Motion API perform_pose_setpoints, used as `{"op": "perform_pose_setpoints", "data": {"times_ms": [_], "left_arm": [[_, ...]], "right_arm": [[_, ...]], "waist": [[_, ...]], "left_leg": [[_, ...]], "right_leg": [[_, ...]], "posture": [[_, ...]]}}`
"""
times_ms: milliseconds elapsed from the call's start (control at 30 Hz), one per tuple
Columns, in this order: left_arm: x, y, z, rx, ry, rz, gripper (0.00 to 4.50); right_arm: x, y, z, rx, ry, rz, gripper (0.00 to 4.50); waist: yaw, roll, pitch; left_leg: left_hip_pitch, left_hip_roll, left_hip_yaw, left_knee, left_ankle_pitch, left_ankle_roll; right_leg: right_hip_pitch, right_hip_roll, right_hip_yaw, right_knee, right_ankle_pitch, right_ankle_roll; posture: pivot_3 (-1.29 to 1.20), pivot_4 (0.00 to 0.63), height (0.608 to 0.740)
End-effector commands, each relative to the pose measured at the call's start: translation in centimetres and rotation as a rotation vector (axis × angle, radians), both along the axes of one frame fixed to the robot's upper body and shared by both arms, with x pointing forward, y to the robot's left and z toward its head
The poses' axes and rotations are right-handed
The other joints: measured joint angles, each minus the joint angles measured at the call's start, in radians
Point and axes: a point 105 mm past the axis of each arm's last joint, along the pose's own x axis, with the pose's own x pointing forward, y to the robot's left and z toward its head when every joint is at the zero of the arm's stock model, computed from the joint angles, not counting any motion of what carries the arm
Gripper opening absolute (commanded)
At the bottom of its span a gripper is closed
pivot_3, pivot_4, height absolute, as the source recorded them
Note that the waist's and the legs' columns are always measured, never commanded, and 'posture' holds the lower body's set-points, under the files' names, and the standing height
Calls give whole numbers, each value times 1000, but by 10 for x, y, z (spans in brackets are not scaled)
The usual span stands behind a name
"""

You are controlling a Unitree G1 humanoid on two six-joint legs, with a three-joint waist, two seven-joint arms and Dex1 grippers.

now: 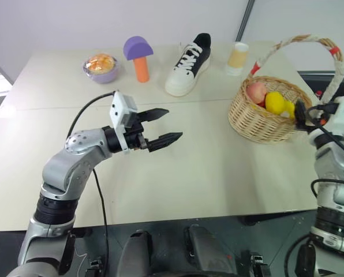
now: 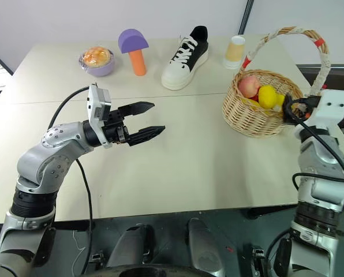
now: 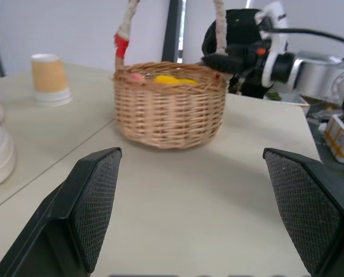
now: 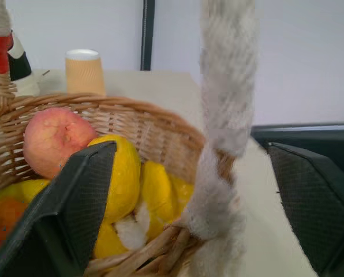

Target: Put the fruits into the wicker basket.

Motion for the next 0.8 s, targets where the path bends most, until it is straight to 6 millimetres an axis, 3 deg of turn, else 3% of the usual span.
{"op": "perform_pose_setpoints", "data": {"times_ms": [33, 133, 233, 400, 533, 633, 800], "left_arm": [[0, 12, 3, 18, -27, 27, 4216], [3, 28, -3, 41, -6, 82, 4216], [8, 49, -10, 75, 6, 163, 4216], [17, 82, -16, 69, 8, 338, 4216], [20, 109, -36, 68, 53, 509, 4216], [16, 122, -47, 62, 76, 590, 4216], [1, 131, -61, 38, 104, 638, 4216]], "right_arm": [[-24, -3, 34, -108, -87, 17, 4162], [-32, 25, 35, -231, -43, 221, 4162], [-36, 71, 16, -314, 66, 497, 4162], [-43, 144, -10, -266, 150, 858, 4162], [-19, 192, -31, -175, 130, 966, 4162], [-6, 210, -45, -149, 135, 1006, 4162], [8, 211, -58, -137, 175, 1033, 4162]], "waist": [[0, 0, 0], [-5, 0, 0], [-11, 0, 0], [-11, 0, 0], [-12, 0, 0], [-4, 0, 0], [8, -1, 0]], "left_leg": [[0, 0, 0, 0, 0, 0], [0, 0, 0, 0, 0, 0], [1, 1, 0, 0, 0, 0], [2, 3, -1, 0, 0, 0], [2, 3, 0, 1, 0, 0], [2, 3, -1, 0, 0, 0], [0, 2, -1, 1, 0, 0]], "right_leg": [[0, 0, 0, 0, 0, 0], [0, 0, 0, 0, 0, 1], [1, 1, 0, 0, 0, 0], [1, 3, 0, 0, 0, 0], [1, 3, 0, 0, 0, 0], [1, 2, -1, 0, 0, 0], [1, -4, -2, -1, 0, 0]], "posture": [[0, 150, 740], [0, 150, 740], [0, 150, 740], [0, 150, 740], [0, 150, 740], [0, 150, 740], [0, 150, 740]]}}
